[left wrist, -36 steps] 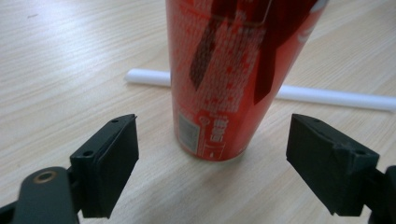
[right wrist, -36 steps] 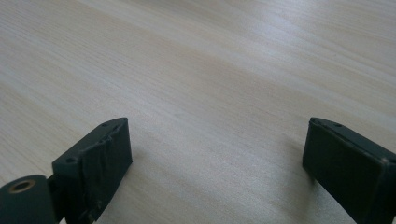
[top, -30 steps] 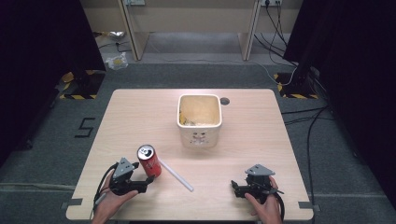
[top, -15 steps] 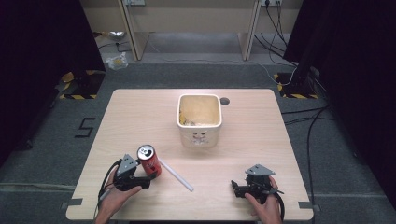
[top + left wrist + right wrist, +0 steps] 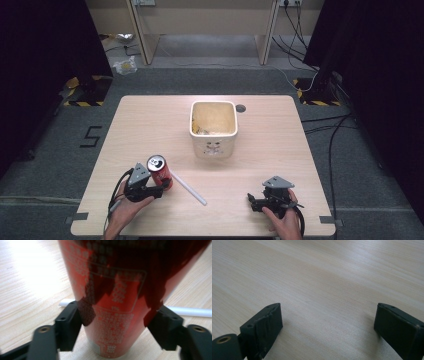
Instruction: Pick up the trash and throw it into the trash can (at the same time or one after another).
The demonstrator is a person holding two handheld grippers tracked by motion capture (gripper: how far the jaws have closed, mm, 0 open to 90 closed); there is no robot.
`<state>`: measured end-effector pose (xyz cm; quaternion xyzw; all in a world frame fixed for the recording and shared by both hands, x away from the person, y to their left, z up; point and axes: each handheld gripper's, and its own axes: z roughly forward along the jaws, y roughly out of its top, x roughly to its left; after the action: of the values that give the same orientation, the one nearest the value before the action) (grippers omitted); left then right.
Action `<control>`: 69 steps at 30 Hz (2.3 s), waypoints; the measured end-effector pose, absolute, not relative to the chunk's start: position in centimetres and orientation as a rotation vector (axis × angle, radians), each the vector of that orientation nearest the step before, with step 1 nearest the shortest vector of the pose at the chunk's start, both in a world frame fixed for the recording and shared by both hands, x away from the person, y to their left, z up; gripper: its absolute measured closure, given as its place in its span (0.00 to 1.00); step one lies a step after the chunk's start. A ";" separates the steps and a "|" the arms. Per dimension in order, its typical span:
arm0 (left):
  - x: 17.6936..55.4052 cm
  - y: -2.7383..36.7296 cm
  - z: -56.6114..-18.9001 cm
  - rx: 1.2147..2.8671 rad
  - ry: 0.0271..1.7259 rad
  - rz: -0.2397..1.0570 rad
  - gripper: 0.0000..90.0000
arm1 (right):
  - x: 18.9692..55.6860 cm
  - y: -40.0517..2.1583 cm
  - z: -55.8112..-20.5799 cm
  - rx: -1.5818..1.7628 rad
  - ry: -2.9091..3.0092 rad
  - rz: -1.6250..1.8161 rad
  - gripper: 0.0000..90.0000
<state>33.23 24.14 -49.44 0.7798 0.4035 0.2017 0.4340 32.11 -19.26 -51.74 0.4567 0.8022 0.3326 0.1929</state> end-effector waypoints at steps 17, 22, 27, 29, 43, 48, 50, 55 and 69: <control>33.2 24.5 -47.5 1.949 0.968 0.514 0.38 | 32.1 -19.3 -51.7 1.282 2.251 0.933 0.09; 33.3 24.5 -46.6 1.941 0.959 0.485 0.38 | 32.1 -19.3 -51.7 1.282 2.251 0.933 0.09; 33.6 24.4 -45.7 1.936 0.954 0.484 0.38 | 32.1 -19.3 -51.7 1.282 2.251 0.933 0.09; 33.8 24.3 -45.3 1.935 0.950 0.487 0.38 | 32.1 -19.3 -51.7 1.282 2.251 0.933 0.09; 34.9 24.4 -44.0 1.940 0.952 0.464 0.38 | 32.1 -19.3 -51.7 1.282 2.251 0.933 0.09; 35.3 24.1 -43.1 1.936 0.942 0.463 0.38 | 32.1 -19.3 -51.7 1.281 2.251 0.933 0.09; 35.5 24.0 -42.8 1.931 0.940 0.465 0.38 | 32.1 -19.3 -51.7 1.282 2.251 0.933 0.09; 36.1 23.7 -41.9 1.917 0.933 0.469 0.38 | 32.1 -19.2 -51.7 1.277 2.255 0.935 0.09; 37.9 22.5 -40.1 1.911 0.895 0.424 0.38 | 32.1 -19.3 -51.7 1.268 2.257 0.935 0.09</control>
<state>37.94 22.47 -40.06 0.7815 0.3659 0.1735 0.4747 32.12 -19.26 -51.75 0.4520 0.8045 0.3333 0.1931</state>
